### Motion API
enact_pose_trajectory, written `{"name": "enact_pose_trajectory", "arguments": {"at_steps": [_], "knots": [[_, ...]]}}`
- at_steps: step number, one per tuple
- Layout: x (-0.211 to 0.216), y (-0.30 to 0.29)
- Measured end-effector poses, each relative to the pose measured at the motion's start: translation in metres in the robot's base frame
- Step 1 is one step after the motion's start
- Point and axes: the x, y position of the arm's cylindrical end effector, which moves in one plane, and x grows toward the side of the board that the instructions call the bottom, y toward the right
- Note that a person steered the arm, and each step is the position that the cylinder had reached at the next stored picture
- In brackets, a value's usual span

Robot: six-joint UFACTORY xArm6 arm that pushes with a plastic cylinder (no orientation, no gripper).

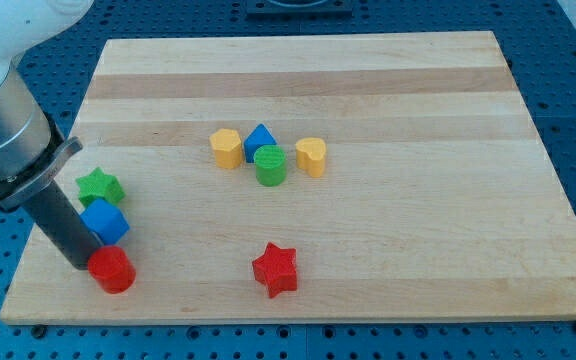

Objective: Slide the red circle to the left of the red star

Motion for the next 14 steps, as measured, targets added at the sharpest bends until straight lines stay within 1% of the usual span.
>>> {"name": "enact_pose_trajectory", "arguments": {"at_steps": [1,2,3,4,5,6,8,10,12,13,14], "knots": [[0.003,0.009],[0.011,0.040],[0.022,-0.020],[0.054,0.025],[0.054,0.075],[0.046,0.086],[0.046,0.069],[0.046,0.065],[0.012,0.073],[-0.015,0.085],[-0.067,0.097]]}}
